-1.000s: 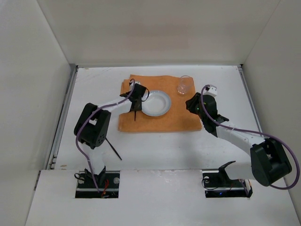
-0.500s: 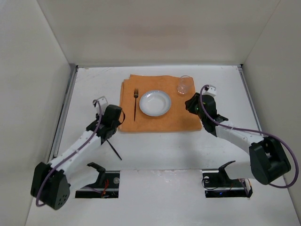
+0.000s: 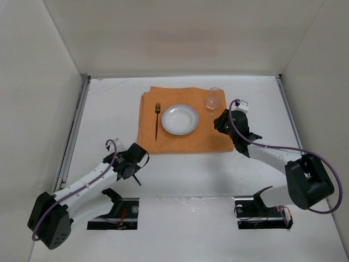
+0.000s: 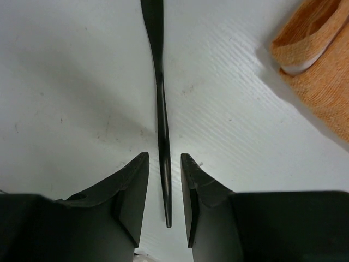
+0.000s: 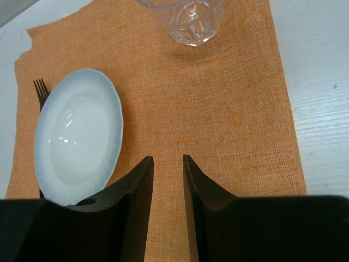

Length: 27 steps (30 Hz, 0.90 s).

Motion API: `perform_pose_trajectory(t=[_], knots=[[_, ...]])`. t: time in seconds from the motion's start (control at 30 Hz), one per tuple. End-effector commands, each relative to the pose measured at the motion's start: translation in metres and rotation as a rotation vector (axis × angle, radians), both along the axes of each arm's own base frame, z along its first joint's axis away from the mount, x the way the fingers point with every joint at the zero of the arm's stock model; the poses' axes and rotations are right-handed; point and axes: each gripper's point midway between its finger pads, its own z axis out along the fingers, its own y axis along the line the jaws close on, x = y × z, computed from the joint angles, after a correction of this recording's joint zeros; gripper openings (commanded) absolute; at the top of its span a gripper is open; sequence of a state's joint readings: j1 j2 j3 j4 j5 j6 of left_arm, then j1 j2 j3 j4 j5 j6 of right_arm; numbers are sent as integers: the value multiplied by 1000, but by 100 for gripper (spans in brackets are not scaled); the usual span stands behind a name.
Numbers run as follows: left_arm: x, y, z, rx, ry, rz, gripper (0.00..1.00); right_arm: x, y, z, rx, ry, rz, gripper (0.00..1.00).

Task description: Set the dinner table for one person

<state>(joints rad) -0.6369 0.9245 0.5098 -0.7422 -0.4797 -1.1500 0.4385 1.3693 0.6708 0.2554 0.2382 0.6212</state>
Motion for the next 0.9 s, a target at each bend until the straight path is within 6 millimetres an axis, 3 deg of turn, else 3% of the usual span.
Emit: perform_pose_trajectory(t=[0.0, 0.3, 0.53, 0.87], knots=[[-10, -2, -8, -5, 50, 47, 27, 12, 9, 23, 26, -72, 12, 34], [-13, -11, -27, -76, 79, 87, 27, 11, 8, 29, 31, -84, 13, 35], [-11, -11, -28, -77, 74, 95, 27, 9, 7, 34, 36, -95, 13, 35], [-8, -10, -26, -58, 49, 84, 7, 5, -3, 42, 61, -115, 2, 35]])
